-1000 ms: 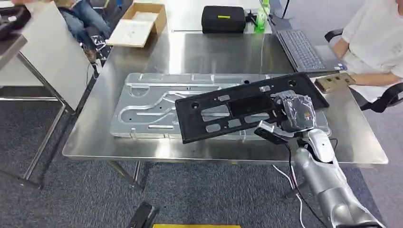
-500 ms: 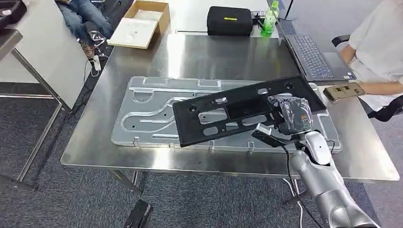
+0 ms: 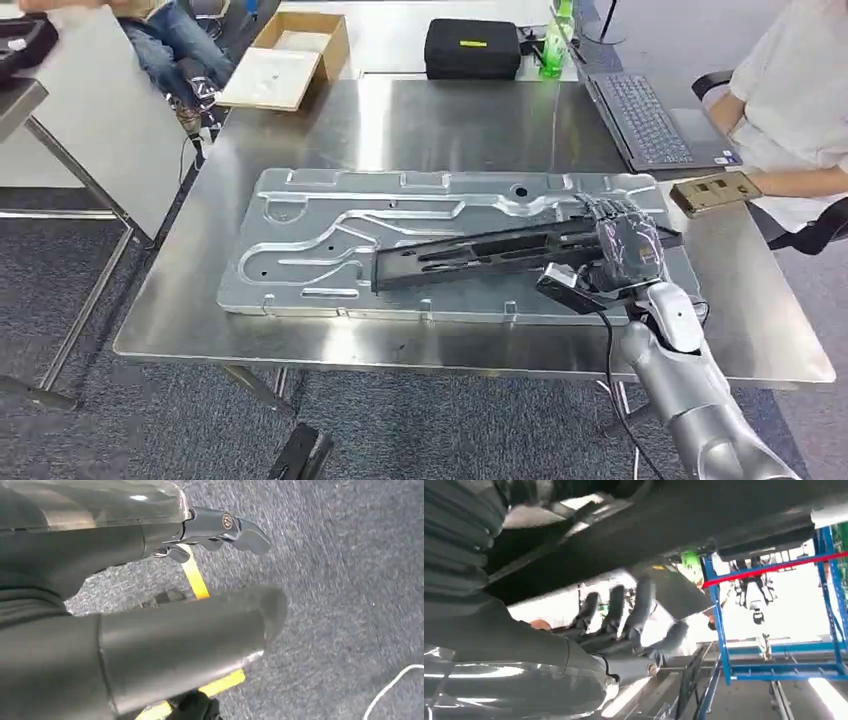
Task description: Take the parts from the cabinet and place them on the table.
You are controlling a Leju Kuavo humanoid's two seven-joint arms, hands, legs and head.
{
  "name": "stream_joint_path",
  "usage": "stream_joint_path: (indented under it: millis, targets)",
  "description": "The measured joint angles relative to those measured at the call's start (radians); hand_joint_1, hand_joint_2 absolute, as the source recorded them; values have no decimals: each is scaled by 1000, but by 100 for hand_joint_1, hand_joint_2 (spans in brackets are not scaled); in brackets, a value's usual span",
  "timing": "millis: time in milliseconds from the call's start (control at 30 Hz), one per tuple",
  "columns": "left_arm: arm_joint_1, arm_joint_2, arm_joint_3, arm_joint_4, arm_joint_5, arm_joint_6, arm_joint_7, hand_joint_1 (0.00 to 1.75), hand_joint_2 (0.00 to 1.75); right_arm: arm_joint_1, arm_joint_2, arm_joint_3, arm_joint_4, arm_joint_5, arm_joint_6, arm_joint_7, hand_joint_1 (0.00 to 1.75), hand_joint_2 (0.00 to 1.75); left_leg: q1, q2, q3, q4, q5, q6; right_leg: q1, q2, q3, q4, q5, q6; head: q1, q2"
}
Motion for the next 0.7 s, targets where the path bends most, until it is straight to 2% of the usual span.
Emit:
stream_joint_path:
  millis: [67,100,133,167,233,267,300,367,400,433,467,500,533,567,600,633,667,700]
  targets:
    - [2,0,0,0,1,1,2,0,0,2,0,0,0,0,0,0,0,0,2,0,-67,153,-66,-5,3,-1,0,0,0,-2,0,0]
    - [4,0,0,0,1,2,2,0,0,3,0,0,0,0,0,0,0,0,2,0,-87,197,-73,-6,5,-1,0,0,0,-2,0,0]
    - [6,0,0,0,0,8,4,0,0,4,0,0,0,0,0,0,0,0,2,0,-81,185,-56,-4,6,-1,0,0,0,-2,0,0]
    - [5,0,0,0,0,14,5,0,0,4,0,0,0,0,0,0,0,0,2,0,-54,134,-23,-1,6,-1,1,1,0,-2,0,0]
    - [3,0,1,0,0,25,5,0,0,4,0,0,-3,0,-1,0,0,0,1,0,39,-41,57,12,8,0,6,1,-1,0,0,0]
    - [1,2,1,0,1,27,5,0,0,3,0,0,-5,0,-1,0,0,0,-2,1,64,-95,50,19,10,-1,6,0,-1,1,1,0]
    - [0,2,1,0,1,28,5,0,0,3,0,0,-6,-2,-1,0,0,0,-6,0,71,-109,51,20,14,0,3,1,-1,8,0,0]
    - [3,2,1,0,1,32,5,0,0,4,0,0,-7,-4,-1,2,0,0,-9,0,69,-108,53,24,11,0,5,-8,5,18,0,0]
    - [3,3,1,0,0,32,5,0,0,4,1,0,-9,-5,-1,2,0,0,-10,-1,70,-114,57,30,11,0,8,-14,7,25,0,0]
    - [3,3,1,0,0,32,5,0,0,4,1,-1,-13,-8,-1,2,0,0,3,2,80,-132,68,40,12,1,8,-12,3,31,0,0]
    - [2,3,2,0,0,33,4,0,0,3,1,-3,-13,-15,2,6,0,0,0,2,85,-141,72,43,10,1,2,7,-13,33,1,0]
    - [0,3,2,0,-1,34,4,0,0,2,1,-8,-13,-23,9,11,0,0,0,3,84,-143,74,52,9,1,-22,61,-50,35,0,0]
    - [0,3,2,0,-1,34,4,0,0,2,1,-12,-12,-30,11,19,0,0,-1,2,83,-142,74,53,9,1,-59,139,-91,37,1,0]
    - [2,3,2,0,-1,34,4,0,0,2,1,-17,-9,-40,10,27,0,0,-2,2,83,-142,73,54,8,1,-94,211,-121,40,0,0]
    - [4,4,2,0,-1,34,4,0,0,2,1,-21,-6,-46,11,34,0,0,-2,2,82,-141,73,54,8,1,-120,263,-134,42,1,0]
    - [5,4,2,0,-1,34,4,0,0,2,1,-27,-3,-55,17,42,0,0,-2,2,82,-140,73,54,8,1,-125,272,-124,44,0,0]
    - [6,4,2,0,0,34,4,0,0,-5,1,-35,0,-69,46,58,0,0,-1,1,82,-137,71,52,7,1,-106,232,-90,44,1,0]
    - [5,5,2,0,0,34,3,0,0,-19,0,-41,8,-84,82,72,0,0,-1,1,82,-132,69,49,5,0,-67,155,-45,44,1,0]
